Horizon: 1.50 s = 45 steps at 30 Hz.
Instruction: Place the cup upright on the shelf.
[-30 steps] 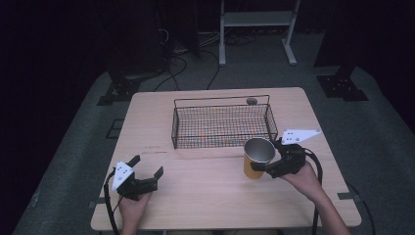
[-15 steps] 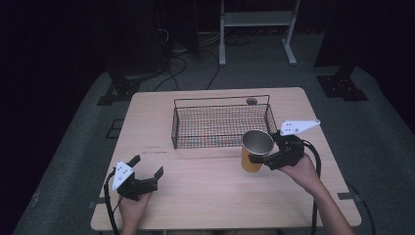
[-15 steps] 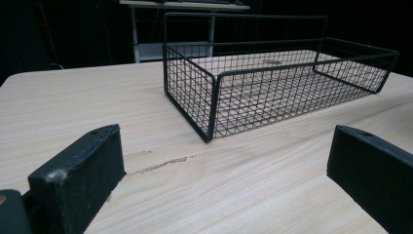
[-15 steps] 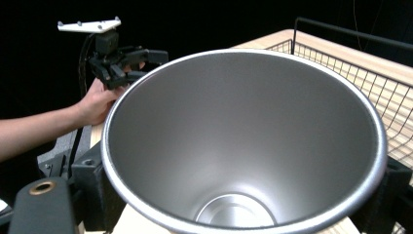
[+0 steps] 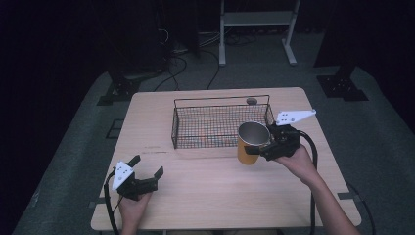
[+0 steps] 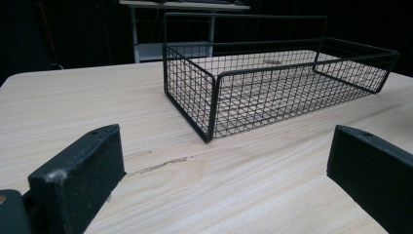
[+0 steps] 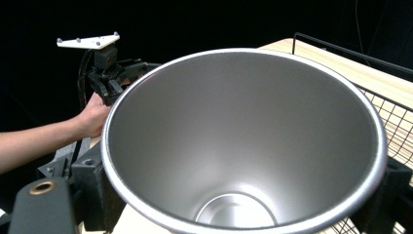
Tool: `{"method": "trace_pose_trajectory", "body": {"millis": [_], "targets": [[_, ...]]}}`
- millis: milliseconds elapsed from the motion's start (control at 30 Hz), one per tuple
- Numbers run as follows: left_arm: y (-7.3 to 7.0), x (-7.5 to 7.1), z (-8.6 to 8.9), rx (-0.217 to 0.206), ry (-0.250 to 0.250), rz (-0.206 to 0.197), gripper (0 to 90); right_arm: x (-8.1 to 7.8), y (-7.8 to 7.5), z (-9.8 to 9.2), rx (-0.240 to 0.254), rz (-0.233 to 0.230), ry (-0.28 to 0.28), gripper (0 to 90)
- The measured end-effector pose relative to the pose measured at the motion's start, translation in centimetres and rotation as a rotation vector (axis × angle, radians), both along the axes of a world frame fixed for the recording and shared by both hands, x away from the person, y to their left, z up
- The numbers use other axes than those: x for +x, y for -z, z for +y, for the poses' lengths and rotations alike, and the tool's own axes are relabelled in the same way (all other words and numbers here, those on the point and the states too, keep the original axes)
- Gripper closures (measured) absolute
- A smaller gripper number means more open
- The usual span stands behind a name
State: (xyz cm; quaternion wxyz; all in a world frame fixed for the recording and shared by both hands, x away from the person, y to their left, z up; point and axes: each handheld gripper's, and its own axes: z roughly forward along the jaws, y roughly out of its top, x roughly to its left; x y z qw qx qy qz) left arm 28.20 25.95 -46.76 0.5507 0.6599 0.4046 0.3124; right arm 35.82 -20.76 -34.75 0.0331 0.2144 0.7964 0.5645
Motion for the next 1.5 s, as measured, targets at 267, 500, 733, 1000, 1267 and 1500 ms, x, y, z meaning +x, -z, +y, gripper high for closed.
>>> {"method": "trace_pose_trajectory", "body": {"millis": [267,500,733,1000,1267,1500], "targets": [[0.0,0.0,0.0,0.000,0.000,0.001,0.0,0.9,-0.6,0.2,0.005,0.008,0.002,12.6],[0.0,0.0,0.0,0.000,0.001,0.000,0.0,1.7,-1.1,0.5,0.005,0.016,0.001,12.6],[0.0,0.0,0.0,0.000,0.001,0.000,0.0,2.6,-1.8,1.0,0.008,0.019,-0.001,12.7],[0.0,0.0,0.0,0.000,0.002,0.001,0.0,3.7,-2.4,1.6,0.009,0.025,-0.002,12.6],[0.0,0.0,0.0,-0.002,0.003,0.001,0.0,4.8,-3.0,2.1,0.015,0.031,-0.004,12.6],[0.0,0.0,0.1,-0.003,0.003,0.001,0.0,6.2,-3.4,2.8,0.002,0.030,0.006,12.6]]}}
